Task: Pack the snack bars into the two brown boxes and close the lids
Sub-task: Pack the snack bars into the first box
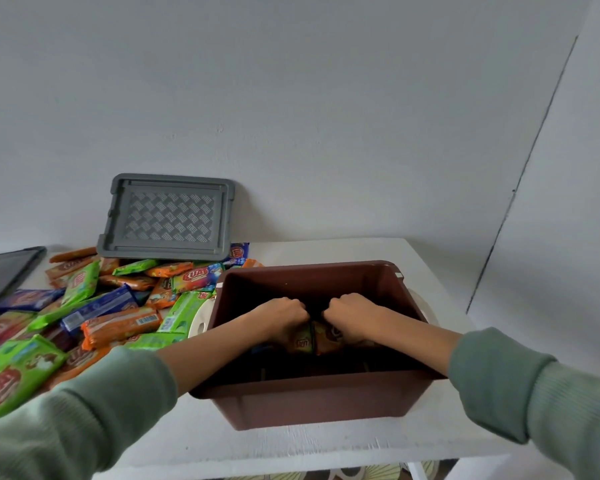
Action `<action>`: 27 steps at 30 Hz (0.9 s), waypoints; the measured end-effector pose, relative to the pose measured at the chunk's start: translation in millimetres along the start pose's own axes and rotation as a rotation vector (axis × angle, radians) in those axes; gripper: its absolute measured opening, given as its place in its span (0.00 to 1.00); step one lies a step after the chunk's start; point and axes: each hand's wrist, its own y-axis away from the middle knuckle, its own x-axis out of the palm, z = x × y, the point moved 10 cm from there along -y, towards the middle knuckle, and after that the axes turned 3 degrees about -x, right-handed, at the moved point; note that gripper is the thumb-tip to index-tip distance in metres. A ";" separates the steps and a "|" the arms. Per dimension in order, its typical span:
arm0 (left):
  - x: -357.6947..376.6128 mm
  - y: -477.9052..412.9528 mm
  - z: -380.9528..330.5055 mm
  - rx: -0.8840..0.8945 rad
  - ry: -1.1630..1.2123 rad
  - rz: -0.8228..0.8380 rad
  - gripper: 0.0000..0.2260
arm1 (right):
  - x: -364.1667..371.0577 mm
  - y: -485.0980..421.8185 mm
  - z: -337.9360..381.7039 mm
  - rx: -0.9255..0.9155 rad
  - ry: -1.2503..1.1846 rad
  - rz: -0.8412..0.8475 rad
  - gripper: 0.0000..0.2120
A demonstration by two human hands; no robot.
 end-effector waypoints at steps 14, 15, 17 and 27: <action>-6.2 5.5 18.1 -0.026 0.249 0.049 0.22 | 5.3 -3.4 -16.2 0.070 -0.277 0.046 0.23; -14.1 7.0 23.2 -0.036 0.330 0.016 0.20 | 0.0 -1.8 -18.8 0.066 -0.330 0.037 0.24; -36.3 12.5 36.8 -0.056 0.494 -0.082 0.16 | -19.4 2.0 -24.9 0.051 -0.433 -0.007 0.24; -90.1 53.2 184.0 -0.288 0.691 -0.471 0.09 | -130.1 -58.0 -61.1 -0.009 -0.695 -0.352 0.16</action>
